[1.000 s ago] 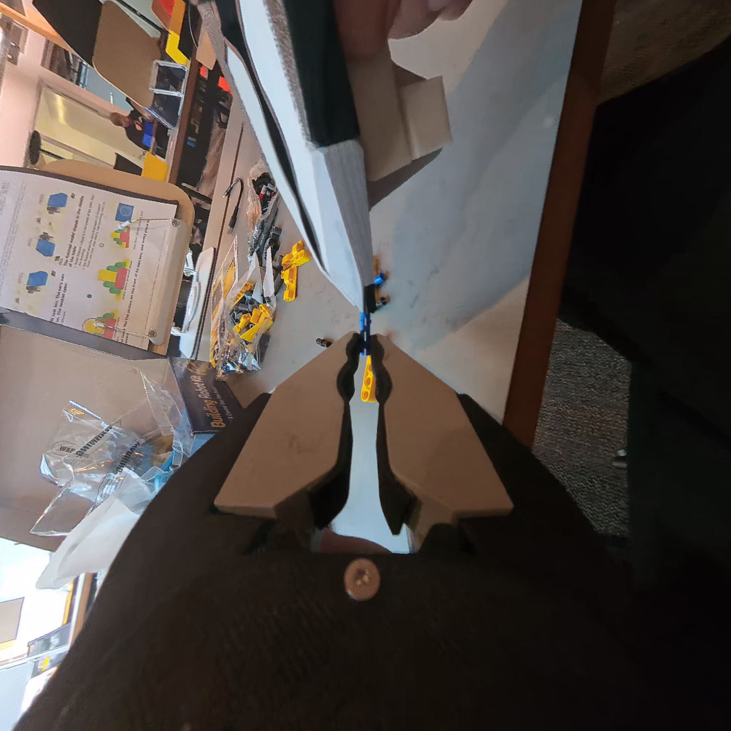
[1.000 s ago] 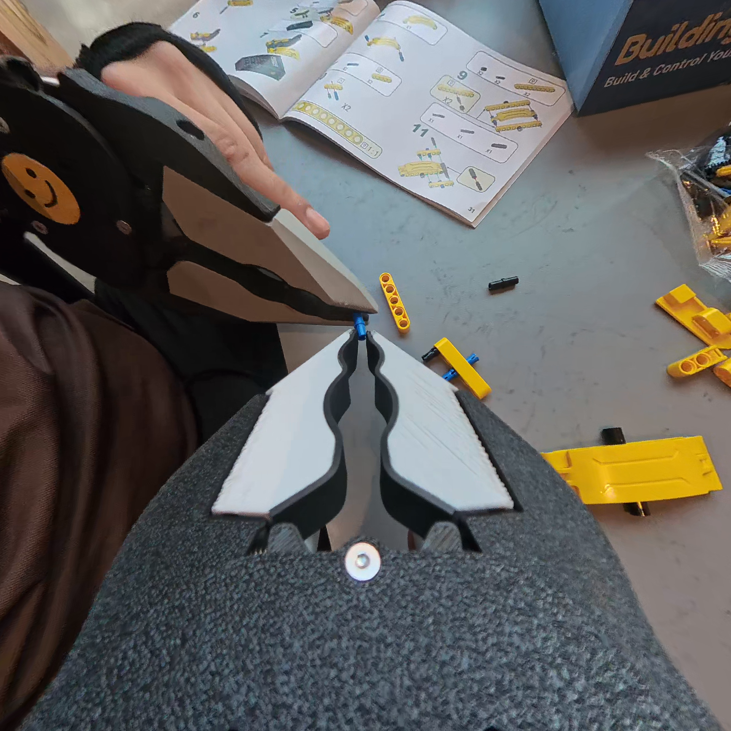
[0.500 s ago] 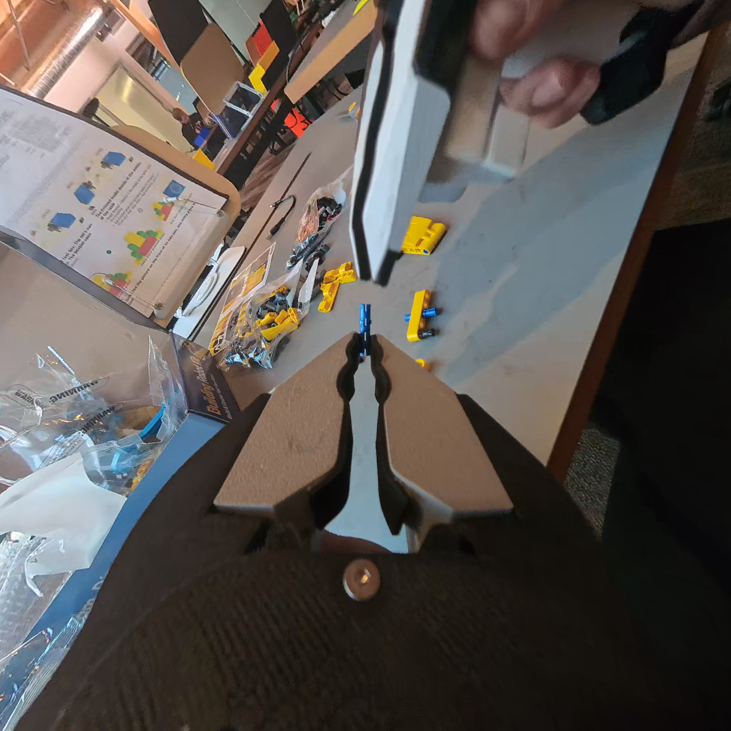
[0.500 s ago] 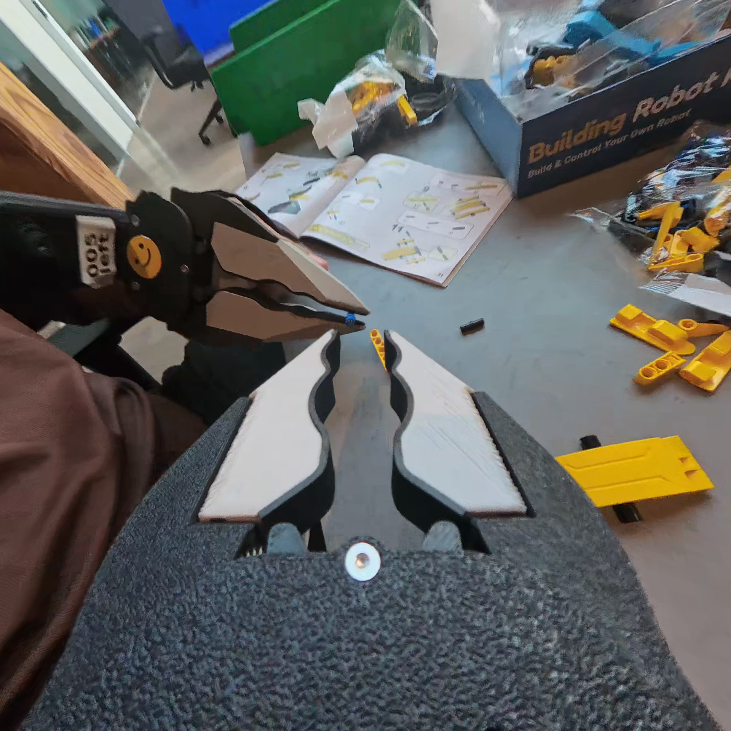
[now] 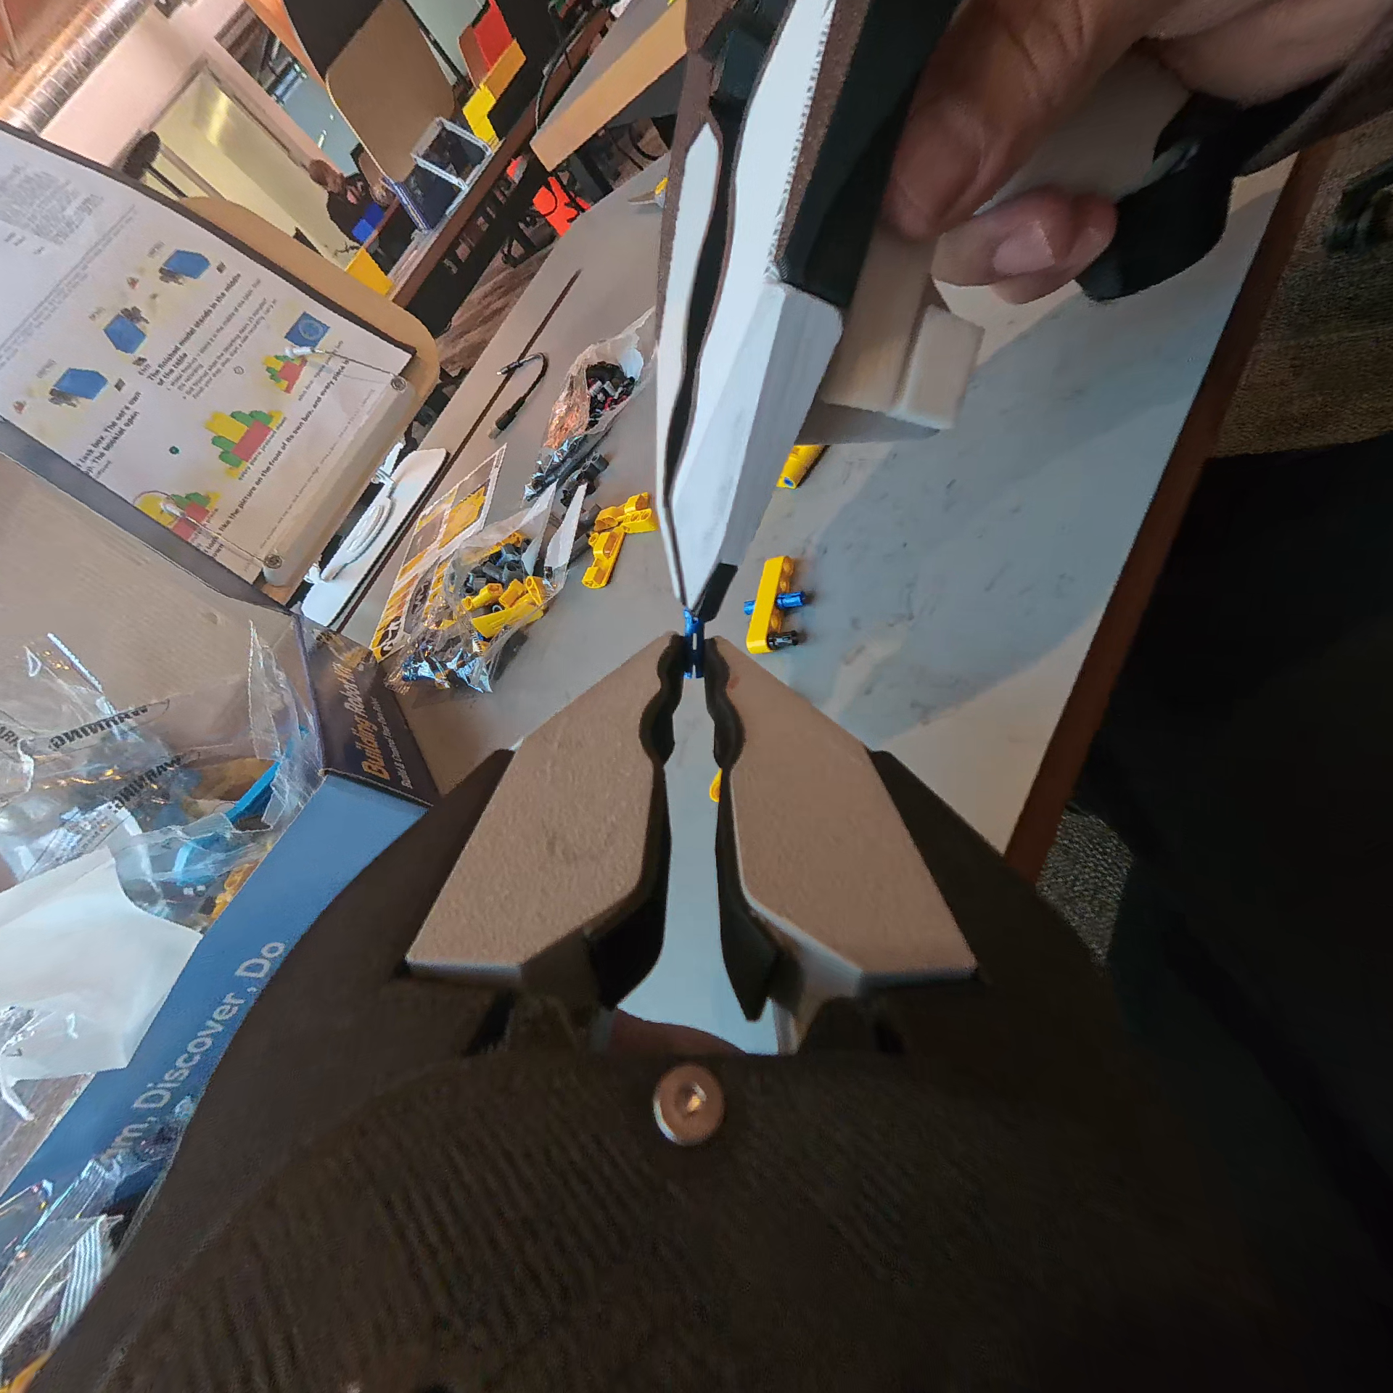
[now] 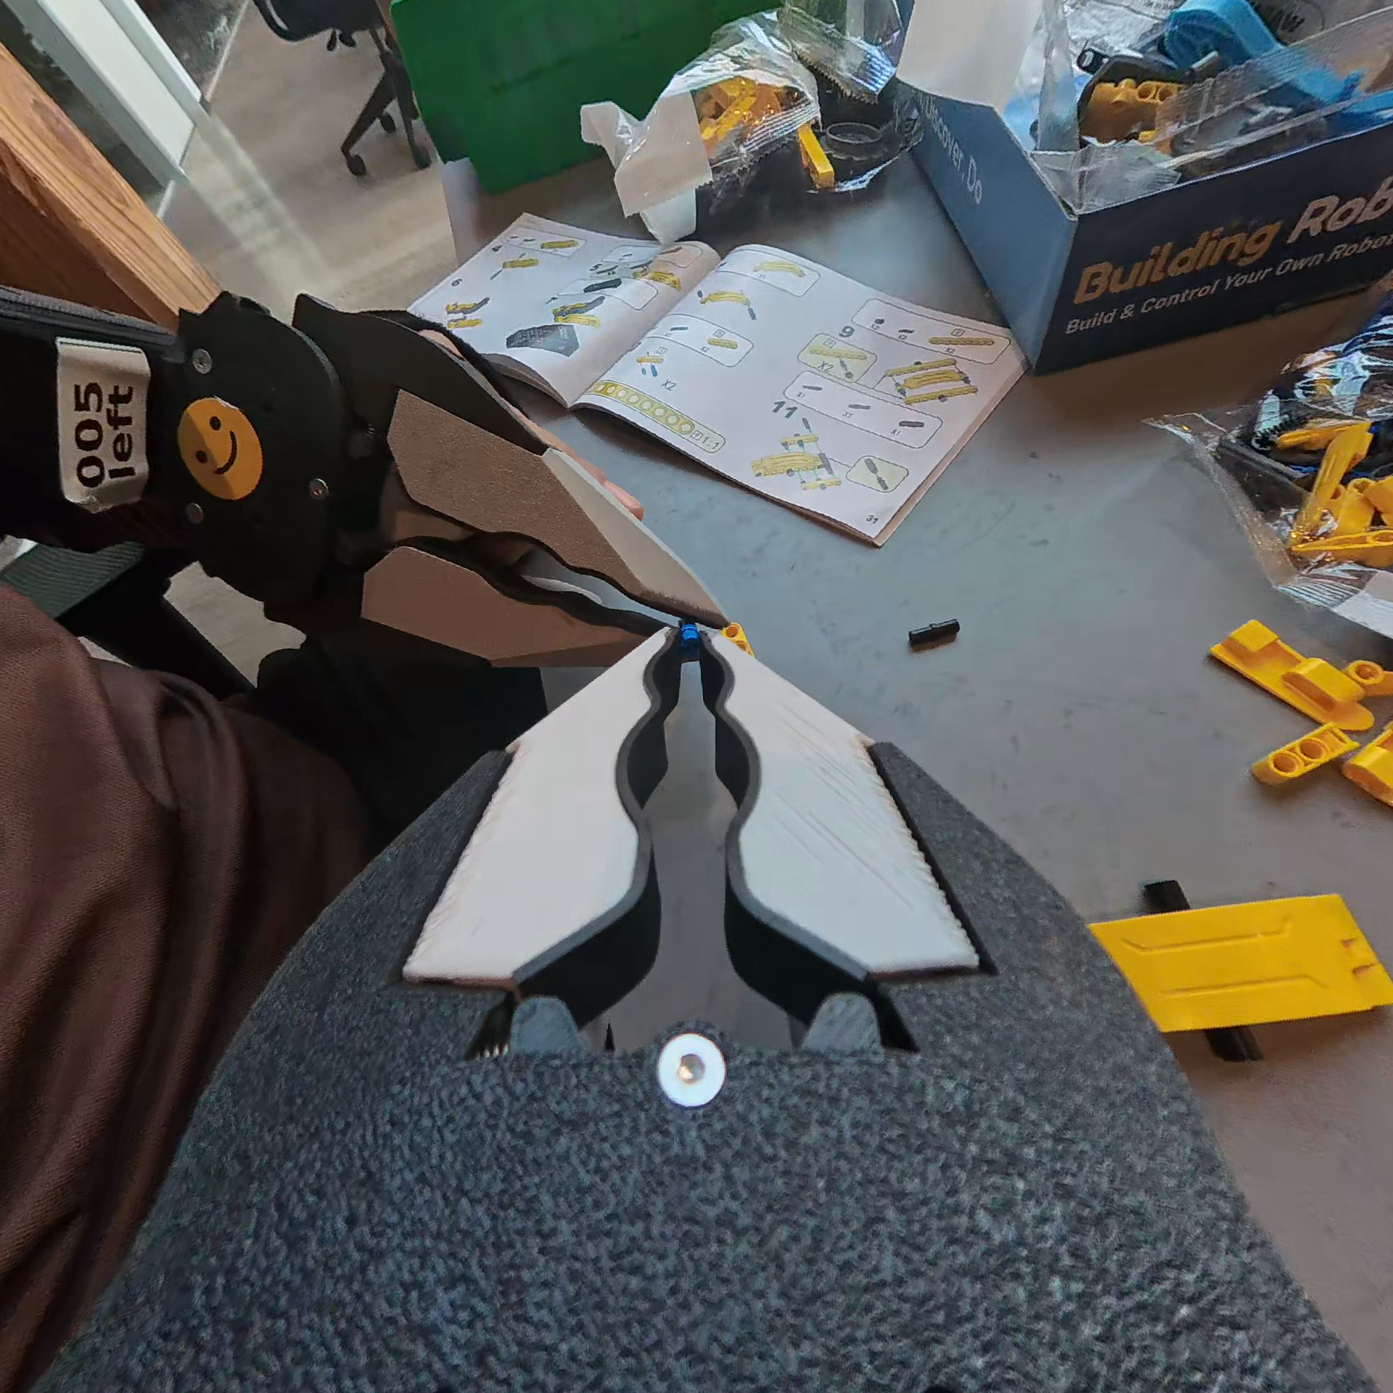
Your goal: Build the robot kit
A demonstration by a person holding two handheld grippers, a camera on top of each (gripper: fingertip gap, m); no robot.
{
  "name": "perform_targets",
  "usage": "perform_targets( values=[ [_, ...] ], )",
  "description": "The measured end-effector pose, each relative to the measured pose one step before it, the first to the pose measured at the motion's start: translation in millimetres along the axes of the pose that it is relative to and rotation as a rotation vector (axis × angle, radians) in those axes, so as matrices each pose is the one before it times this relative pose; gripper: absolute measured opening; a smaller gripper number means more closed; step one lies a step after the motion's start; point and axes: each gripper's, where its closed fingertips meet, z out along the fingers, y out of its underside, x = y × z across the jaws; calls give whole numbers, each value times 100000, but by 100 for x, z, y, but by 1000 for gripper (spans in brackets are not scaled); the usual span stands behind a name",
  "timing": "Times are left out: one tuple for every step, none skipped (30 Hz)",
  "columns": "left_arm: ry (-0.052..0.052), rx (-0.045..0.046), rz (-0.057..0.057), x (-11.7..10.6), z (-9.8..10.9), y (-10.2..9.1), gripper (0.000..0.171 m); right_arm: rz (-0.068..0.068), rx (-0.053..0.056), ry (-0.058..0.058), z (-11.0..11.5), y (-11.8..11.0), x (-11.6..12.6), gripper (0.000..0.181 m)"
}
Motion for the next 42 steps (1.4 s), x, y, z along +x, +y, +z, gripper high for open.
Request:
perform_targets(
  values=[
    [-33,375,-1310,-63,-19,-103,2,714,827,-706,-62,-85,-20,4],
    [394,83,-1659,-19,-4,-75,2,1564,1253,-1333,-59,-134,-55,4],
    [579,-373,-1699,-8,31,-17,2,1915,929,-1710,-33,-69,-45,4],
    [633,-464,-1107,18,24,41,2,1632,722,-1506,4,-31,-24,4],
    [52,-146,-570,-68,8,29,2,1355,916,-920,35,-31,28,4],
    [-87,-100,-346,-74,-5,47,2,1680,1329,-822,61,-94,20,4],
    [68,-67,-220,-58,-11,56,2,1989,1189,-997,67,-83,-10,4],
    [314,-39,-199,-30,-12,45,2,1838,1230,-1034,59,-105,2,4],
    [276,-269,-149,-7,21,58,2,1842,1474,-1099,22,-154,11,5],
    [-126,-280,-18,-27,10,59,2,1942,1541,-1129,1,-189,9,7],
    [-182,69,153,0,0,-19,2,1534,1036,-1260,-28,-115,-32,6],
    [86,-247,270,75,1,9,2,248,-75,-434,-34,43,17,1],
    [-138,-464,332,64,45,33,2,-1072,-695,1059,-28,71,119,0],
    [-740,-228,1,-41,58,-20,2,-1971,-428,1835,-35,-6,124,0],
    [-255,-30,-399,-19,44,-48,2,-1795,6,1299,-40,-72,18,0],
    [-110,-86,-465,-55,12,3,2,-887,288,587,-34,-97,-42,0],
    [-196,257,-198,-76,-10,7,2,164,192,-172,-24,-115,-65,3],
    [-372,36,-19,-117,-4,44,2,545,-9,-2,-18,-100,20,16],
    [-332,-355,-84,-108,1,97,2,-269,-328,-82,-29,10,15,18],
    [-209,13,-340,-88,-16,24,2,-1124,-666,38,-24,98,-27,16],
    [-136,415,-469,-55,-39,-58,2,-1278,-644,1512,-23,114,165,16],
    [-93,417,-11,-18,-40,-50,2,-1164,-415,1532,-21,76,154,16],
    [-107,65,260,12,-6,-10,2,-736,-617,244,24,93,-36,16],
    [-51,105,383,43,0,-26,2,-465,-714,-556,59,103,-148,14],
    [-37,36,459,43,19,-16,2,-702,-838,-187,80,132,-90,12],
    [-134,-6,410,21,22,-5,2,-1176,-901,562,43,137,30,10],
    [-34,-28,133,11,11,7,2,-1177,-708,903,-14,107,104,9],
    [278,151,3,31,-5,-22,2,-736,-208,249,-67,9,49,10],
    [171,353,14,9,-27,-43,2,-174,227,-364,-94,-66,-18,12],
    [276,366,41,34,-20,-43,1,219,442,-351,-97,-80,-2,12],
    [119,257,198,33,-11,-32,1,383,471,-202,-62,-83,25,12],
    [-27,344,373,25,-4,-48,1,386,-24,-172,7,10,16,13],
    [-31,-70,247,22,5,0,1,112,-320,-134,53,67,6,13],
    [-213,42,69,-11,4,-10,2,-355,-356,-12,75,80,-31,11],
    [-118,-280,26,-12,17,32,2,-791,-224,8,78,35,-79,6],
    [-11,-93,-138,-13,5,11,2,-555,-16,200,67,-21,-60,4],
    [48,-30,-319,-29,2,5,2,-411,4,553,38,-51,29,4],
    [208,84,-360,-14,-5,2,2,-45,215,25,27,-76,-12,4],
    [414,95,-479,1,-5,-10,2,395,269,-401,24,-60,-25,4],
    [892,-110,-741,27,17,17,2,694,272,-315,14,-26,14,4],
    [1163,-558,-1108,16,26,110,2,912,-28,-156,43,29,46,4],
    [1118,-746,-1455,-25,13,132,2,785,-221,-87,83,66,27,4]
  ],
)
